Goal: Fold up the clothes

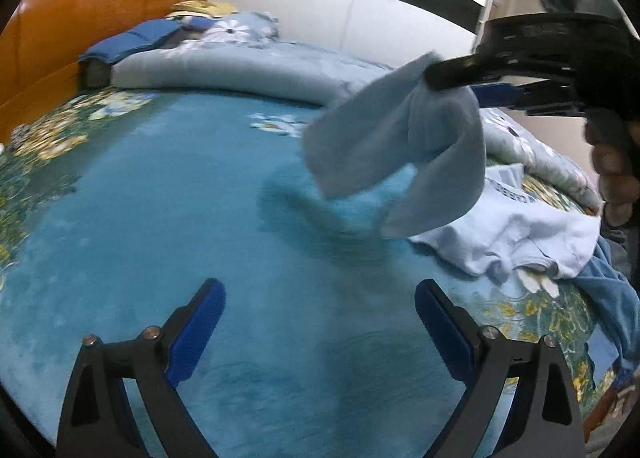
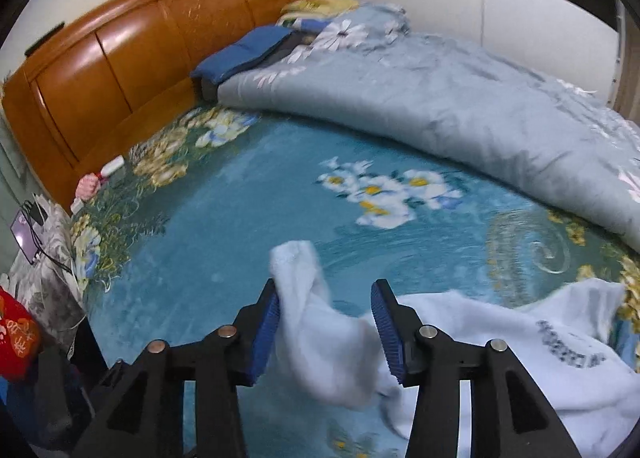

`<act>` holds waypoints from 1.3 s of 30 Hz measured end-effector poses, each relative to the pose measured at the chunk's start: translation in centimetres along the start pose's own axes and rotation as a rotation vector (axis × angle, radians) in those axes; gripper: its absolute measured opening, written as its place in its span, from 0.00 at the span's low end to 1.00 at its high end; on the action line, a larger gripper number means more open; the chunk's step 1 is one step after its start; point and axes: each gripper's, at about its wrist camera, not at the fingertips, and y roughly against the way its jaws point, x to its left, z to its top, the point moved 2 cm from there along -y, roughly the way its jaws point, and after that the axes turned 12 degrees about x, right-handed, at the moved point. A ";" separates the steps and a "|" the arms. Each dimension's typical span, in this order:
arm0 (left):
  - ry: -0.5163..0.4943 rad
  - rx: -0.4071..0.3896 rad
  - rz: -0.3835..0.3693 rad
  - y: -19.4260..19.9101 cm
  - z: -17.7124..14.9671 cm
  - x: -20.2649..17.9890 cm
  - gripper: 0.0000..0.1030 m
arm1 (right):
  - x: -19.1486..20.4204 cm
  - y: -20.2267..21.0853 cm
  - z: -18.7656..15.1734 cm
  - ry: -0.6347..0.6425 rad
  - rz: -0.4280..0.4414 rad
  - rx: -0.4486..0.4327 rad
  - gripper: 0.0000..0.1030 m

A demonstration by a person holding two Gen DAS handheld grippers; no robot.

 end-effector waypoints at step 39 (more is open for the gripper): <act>-0.072 0.157 -0.095 -8.7 4.0 -9.5 0.70 | -26.8 4.0 -24.5 -0.879 0.026 -0.153 0.08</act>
